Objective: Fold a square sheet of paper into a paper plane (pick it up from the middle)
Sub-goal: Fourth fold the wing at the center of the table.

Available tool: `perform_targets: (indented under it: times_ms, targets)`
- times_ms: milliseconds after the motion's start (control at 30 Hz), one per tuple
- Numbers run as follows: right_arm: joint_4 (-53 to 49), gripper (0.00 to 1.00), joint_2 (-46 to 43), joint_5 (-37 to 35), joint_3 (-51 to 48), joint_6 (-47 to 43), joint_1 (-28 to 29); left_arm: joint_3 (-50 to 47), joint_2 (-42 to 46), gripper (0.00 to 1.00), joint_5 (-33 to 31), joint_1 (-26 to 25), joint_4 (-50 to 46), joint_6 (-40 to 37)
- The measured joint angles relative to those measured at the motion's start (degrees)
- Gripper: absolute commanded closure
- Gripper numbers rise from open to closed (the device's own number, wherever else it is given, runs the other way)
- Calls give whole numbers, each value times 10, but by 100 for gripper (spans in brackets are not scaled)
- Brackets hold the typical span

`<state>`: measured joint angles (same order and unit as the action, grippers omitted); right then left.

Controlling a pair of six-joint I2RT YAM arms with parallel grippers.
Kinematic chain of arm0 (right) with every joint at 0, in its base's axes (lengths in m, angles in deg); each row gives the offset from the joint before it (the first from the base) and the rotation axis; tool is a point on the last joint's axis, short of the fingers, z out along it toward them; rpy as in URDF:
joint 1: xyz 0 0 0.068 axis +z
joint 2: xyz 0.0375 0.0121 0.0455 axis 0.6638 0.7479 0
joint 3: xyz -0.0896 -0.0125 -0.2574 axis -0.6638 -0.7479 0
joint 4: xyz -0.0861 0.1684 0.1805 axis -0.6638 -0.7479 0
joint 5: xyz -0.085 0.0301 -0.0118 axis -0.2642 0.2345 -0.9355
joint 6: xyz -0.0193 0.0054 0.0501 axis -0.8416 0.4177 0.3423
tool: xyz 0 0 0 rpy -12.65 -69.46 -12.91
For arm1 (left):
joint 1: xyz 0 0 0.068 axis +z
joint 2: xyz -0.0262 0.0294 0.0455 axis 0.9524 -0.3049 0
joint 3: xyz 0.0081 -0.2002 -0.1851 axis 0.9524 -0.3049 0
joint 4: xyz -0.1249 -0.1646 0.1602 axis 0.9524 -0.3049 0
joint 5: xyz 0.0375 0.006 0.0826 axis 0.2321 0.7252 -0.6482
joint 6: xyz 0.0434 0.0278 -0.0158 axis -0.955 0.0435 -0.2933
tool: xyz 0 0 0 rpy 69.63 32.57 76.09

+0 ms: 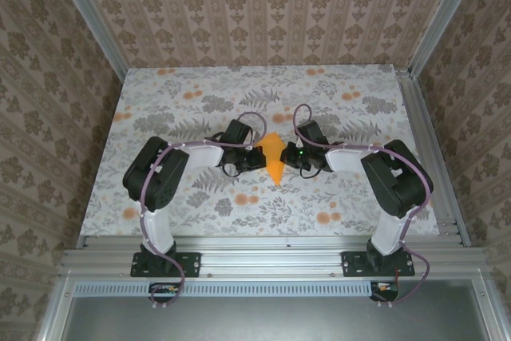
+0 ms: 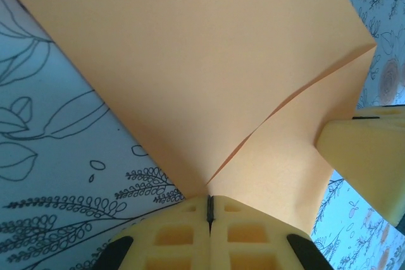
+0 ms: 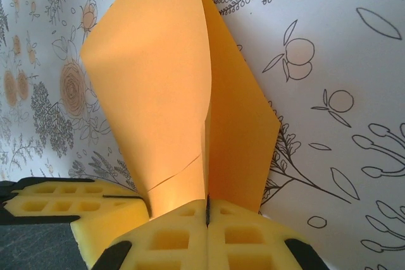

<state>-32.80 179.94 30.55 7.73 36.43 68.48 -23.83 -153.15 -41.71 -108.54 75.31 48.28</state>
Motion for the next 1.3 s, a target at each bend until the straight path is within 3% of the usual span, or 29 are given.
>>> perform_targets:
  times_ms: [567,1300]
  targets:
    - [16,95,-13,38,1,26,14,28,-17,100,7,1,-26,-37]
    - [14,95,16,36,32,44,25,31,-24,100,35,11,-25,-56]
